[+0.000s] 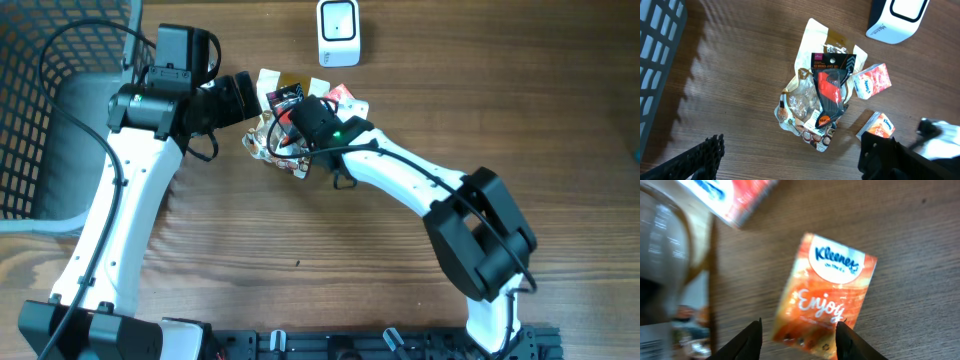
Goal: Scan the item barcode
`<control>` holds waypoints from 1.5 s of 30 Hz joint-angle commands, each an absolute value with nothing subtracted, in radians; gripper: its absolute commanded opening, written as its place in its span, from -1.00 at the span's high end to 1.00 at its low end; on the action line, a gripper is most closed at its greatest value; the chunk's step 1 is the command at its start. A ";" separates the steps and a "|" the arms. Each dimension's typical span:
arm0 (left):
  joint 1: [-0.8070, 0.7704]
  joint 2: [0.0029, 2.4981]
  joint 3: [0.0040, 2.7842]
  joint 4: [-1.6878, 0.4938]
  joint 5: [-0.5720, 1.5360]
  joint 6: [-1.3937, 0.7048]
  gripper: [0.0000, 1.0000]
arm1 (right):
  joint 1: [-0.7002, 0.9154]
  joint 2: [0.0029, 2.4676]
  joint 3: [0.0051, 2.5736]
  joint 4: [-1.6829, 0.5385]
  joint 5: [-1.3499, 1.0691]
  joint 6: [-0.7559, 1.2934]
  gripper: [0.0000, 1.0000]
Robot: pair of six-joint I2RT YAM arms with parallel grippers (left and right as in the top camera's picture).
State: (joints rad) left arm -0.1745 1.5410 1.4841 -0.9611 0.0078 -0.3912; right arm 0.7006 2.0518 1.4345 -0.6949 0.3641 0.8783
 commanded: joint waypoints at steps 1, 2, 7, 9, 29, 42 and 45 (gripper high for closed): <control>-0.173 1.545 1.487 -0.959 0.002 -0.400 -1.00 | 0.699 2.081 1.431 -0.704 0.413 0.892 0.04; -0.173 1.545 1.487 -0.959 0.002 -0.400 -1.00 | 0.699 2.081 1.431 -0.705 0.426 0.892 0.03; -0.173 1.545 1.487 -0.959 0.002 -0.400 -1.00 | 0.699 2.092 1.431 -0.725 0.430 0.890 0.28; -0.173 1.545 1.487 -0.959 0.002 -0.400 -1.00 | 0.699 2.096 1.431 -0.738 0.429 0.890 0.37; -0.173 1.545 1.487 -0.959 0.002 -0.400 -1.00 | 0.413 1.990 1.585 -0.816 -0.505 0.506 0.91; -0.173 1.545 1.487 -0.959 0.002 -0.400 -1.00 | 0.385 1.992 1.294 -0.556 -0.849 0.640 0.91; -0.173 1.545 1.487 -0.959 0.002 -0.400 -1.00 | 0.365 1.992 1.290 -0.631 -0.614 0.654 0.69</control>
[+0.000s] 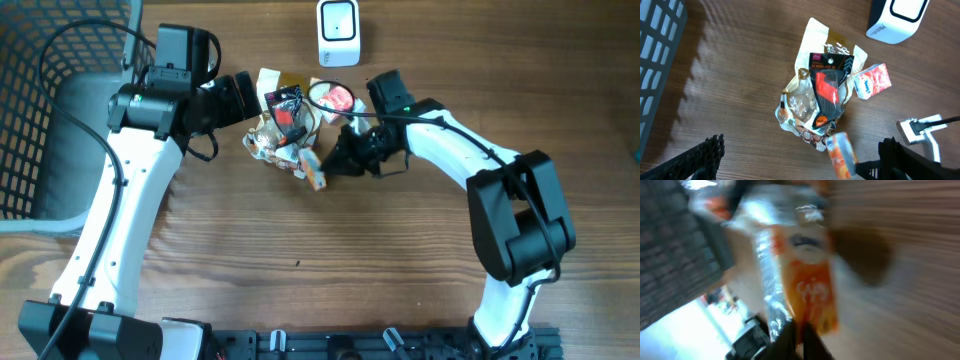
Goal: Scan the item barcode
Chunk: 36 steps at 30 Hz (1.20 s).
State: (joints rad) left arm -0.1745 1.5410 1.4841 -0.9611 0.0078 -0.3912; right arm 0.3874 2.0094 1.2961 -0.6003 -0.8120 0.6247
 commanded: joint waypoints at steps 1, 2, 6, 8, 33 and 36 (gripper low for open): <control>-0.173 1.545 1.487 -0.959 0.002 -0.400 -1.00 | 0.351 1.992 1.290 -0.657 -0.554 0.653 0.60; -0.173 1.545 1.487 -0.959 0.002 -0.400 -1.00 | 0.340 1.992 1.290 -0.672 -0.527 0.647 0.52; -0.173 1.545 1.487 -0.959 0.002 -0.400 -1.00 | 0.281 1.985 1.333 -0.764 -0.490 0.520 0.20; -0.173 1.545 1.487 -0.959 0.002 -0.400 -1.00 | 0.273 1.971 1.374 -0.801 -0.490 0.441 0.03; -0.173 1.545 1.487 -0.959 0.002 -0.400 -1.00 | 0.491 1.977 1.299 -0.559 -0.312 0.131 -0.43; -0.173 1.545 1.487 -0.959 0.002 -0.400 -1.00 | 0.491 1.992 1.254 -0.503 -0.315 0.151 -0.04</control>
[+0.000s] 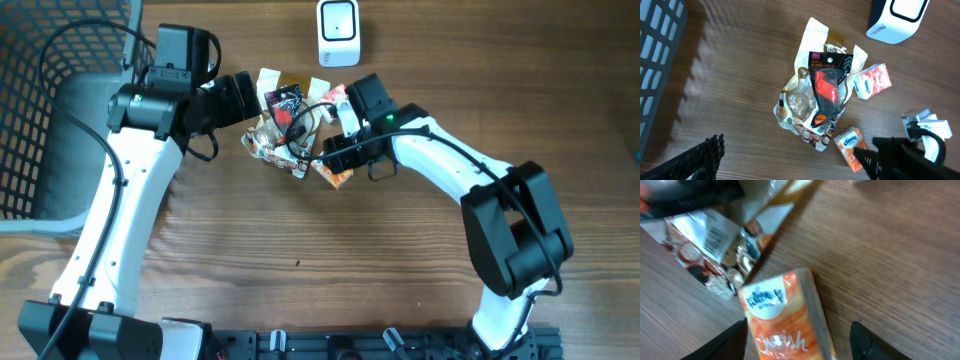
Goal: Scan the item barcode
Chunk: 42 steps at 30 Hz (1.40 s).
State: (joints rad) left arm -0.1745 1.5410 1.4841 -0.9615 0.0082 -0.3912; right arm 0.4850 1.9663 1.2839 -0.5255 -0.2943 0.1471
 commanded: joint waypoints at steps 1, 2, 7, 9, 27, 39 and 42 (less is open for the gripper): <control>-0.173 1.545 1.487 -0.959 0.002 -0.400 -1.00 | 0.491 1.998 1.251 -0.501 -0.315 0.160 -0.04; -0.173 1.545 1.487 -0.959 0.002 -0.400 -1.00 | 0.491 2.004 1.251 -0.502 -0.315 0.160 0.00; -0.172 1.545 1.487 -0.959 0.002 -0.400 -1.00 | 0.491 2.006 1.251 -0.517 -0.315 0.163 0.13; -0.173 1.545 1.487 -0.959 0.002 -0.400 -1.00 | 0.490 2.006 1.251 -0.534 -0.311 0.157 0.17; -0.173 1.545 1.487 -0.959 0.002 -0.400 -1.00 | 0.462 2.004 1.321 -0.600 -0.344 0.344 0.91; -0.173 1.545 1.487 -0.959 0.002 -0.400 -1.00 | 0.274 2.003 1.478 -0.357 -0.398 0.519 0.91; -0.173 1.545 1.487 -0.959 0.002 -0.400 -1.00 | 0.295 2.003 1.611 -0.385 -0.128 0.431 0.91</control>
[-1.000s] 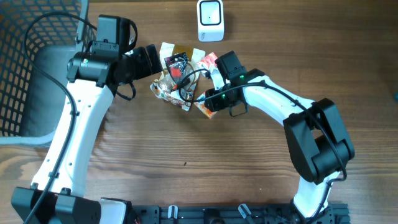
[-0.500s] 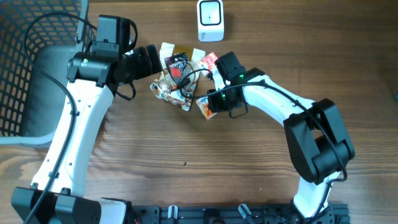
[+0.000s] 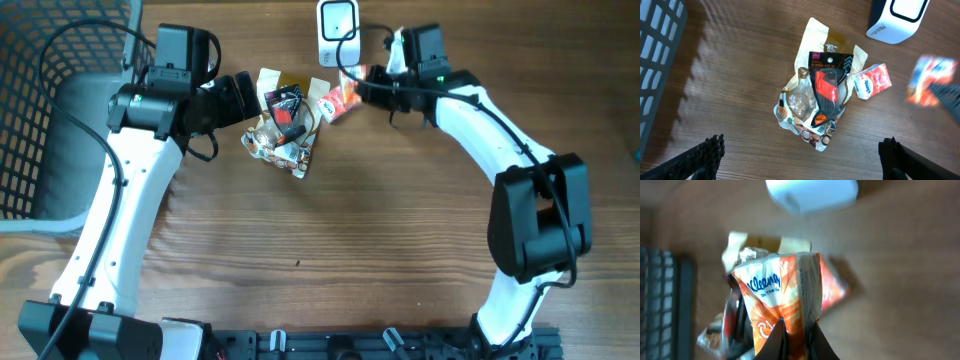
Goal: Scan the item barcode
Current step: 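Lift the Kleenex pack and hold it over the scanner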
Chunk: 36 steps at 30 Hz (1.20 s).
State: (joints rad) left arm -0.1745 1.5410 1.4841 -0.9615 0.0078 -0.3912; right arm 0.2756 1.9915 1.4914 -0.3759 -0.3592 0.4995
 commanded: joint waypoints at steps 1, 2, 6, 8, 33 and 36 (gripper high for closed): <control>-0.173 1.545 1.487 -0.959 0.002 -0.400 -1.00 | 0.313 2.003 1.664 -0.388 0.028 0.366 0.91; -0.173 1.545 1.487 -0.959 0.002 -0.400 -1.00 | 0.341 2.003 1.703 -0.347 0.234 0.269 0.91; -0.173 1.545 1.487 -0.959 0.002 -0.400 -1.00 | 0.432 2.029 1.707 -0.058 0.538 -0.213 0.91; -0.173 1.545 1.487 -0.959 0.002 -0.400 -1.00 | 0.456 2.074 1.707 0.062 0.544 -0.395 0.91; -0.173 1.545 1.487 -0.959 0.002 -0.400 -1.00 | 0.461 2.254 1.707 0.125 0.240 -0.577 0.91; -0.173 1.545 1.487 -0.959 0.002 -0.400 -1.00 | 0.458 2.254 1.707 0.126 0.241 -0.639 0.91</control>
State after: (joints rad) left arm -0.1745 1.5410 1.4841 -0.9611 0.0078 -0.3912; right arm 0.4610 2.2421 1.7027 0.1268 0.2577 -0.5606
